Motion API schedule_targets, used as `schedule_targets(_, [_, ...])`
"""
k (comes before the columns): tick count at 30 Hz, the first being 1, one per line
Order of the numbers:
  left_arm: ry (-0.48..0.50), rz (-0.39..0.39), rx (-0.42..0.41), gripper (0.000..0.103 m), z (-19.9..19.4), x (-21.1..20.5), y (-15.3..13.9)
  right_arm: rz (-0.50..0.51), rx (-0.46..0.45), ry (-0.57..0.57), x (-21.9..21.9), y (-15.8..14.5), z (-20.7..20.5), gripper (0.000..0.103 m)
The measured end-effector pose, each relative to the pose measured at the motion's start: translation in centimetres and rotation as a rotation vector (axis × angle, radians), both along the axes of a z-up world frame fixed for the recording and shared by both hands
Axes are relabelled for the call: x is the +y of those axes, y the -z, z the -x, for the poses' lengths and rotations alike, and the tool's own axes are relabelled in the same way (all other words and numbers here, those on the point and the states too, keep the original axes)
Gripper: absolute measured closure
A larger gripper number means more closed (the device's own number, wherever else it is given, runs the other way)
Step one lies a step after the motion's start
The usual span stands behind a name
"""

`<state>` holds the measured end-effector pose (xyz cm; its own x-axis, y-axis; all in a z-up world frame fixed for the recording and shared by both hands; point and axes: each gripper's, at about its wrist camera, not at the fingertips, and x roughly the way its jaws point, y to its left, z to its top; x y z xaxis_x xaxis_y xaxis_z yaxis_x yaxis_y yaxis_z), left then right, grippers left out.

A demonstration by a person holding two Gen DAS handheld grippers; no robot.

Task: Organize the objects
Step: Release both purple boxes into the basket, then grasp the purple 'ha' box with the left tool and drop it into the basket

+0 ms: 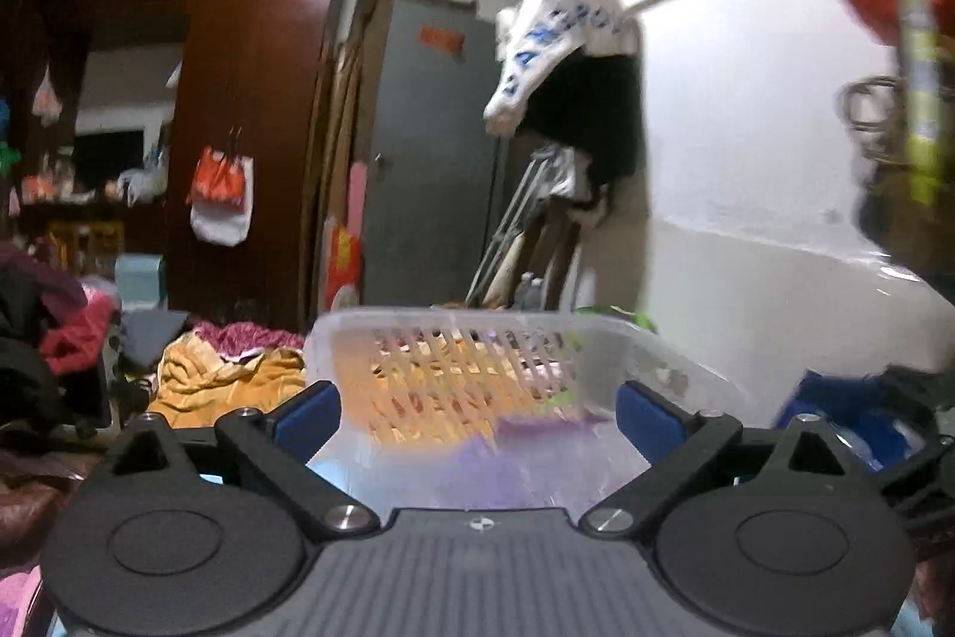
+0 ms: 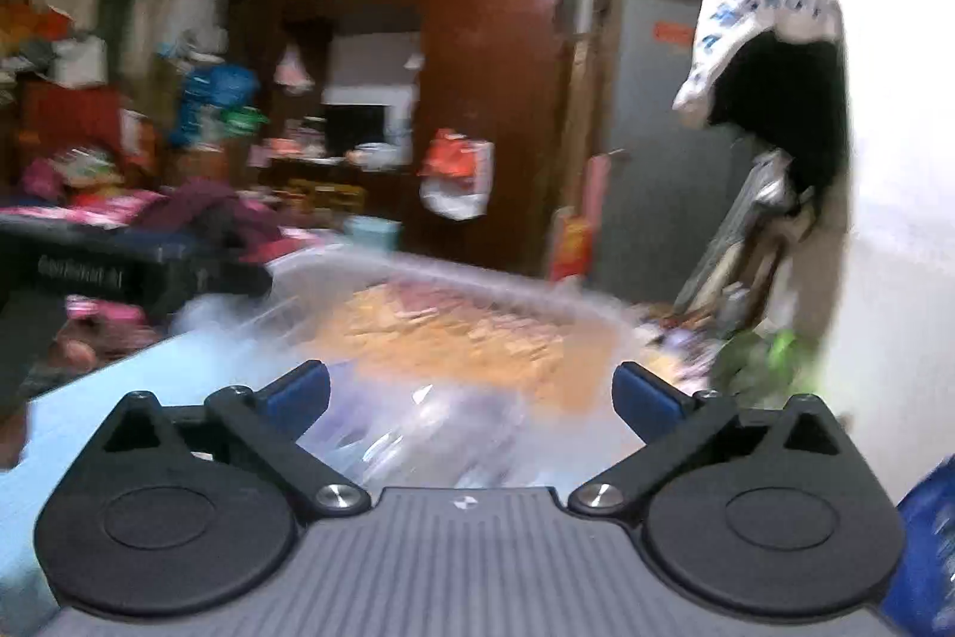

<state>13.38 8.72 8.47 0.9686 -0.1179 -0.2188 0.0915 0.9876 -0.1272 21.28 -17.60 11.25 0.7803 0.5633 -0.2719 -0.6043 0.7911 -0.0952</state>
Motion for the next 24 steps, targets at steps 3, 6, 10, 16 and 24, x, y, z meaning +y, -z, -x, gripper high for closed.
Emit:
schedule_targets(3, [0.048, 0.012, -0.03, 0.003, 4.9, -1.0, 3.0, -0.042, 0.04, -0.089, -2.2, 3.7, 4.8, 0.0])
schedule_targets(6, [0.123, 0.047, -0.026, 0.004, 7.0, -2.5, 5.3, -0.103, 0.108, -0.135, -3.0, 6.4, 6.8, 0.002])
schedule_targets(10, [0.098, -0.063, -0.046, 0.013, 6.9, -4.4, 6.1, -0.142, 0.173, -0.125, -3.0, 7.6, 5.3, 0.012])
schedule_targets(16, [0.128, -0.084, 0.033, 0.028, 4.7, -4.7, 7.1, -0.097, 0.187, -0.123, -2.0, 7.6, 4.1, 0.052])
schedule_targets(24, [0.105, -0.114, 0.046, 0.05, 5.2, -5.1, 7.8, -0.138, 0.133, -0.122, -4.1, 7.8, 5.7, 0.065])
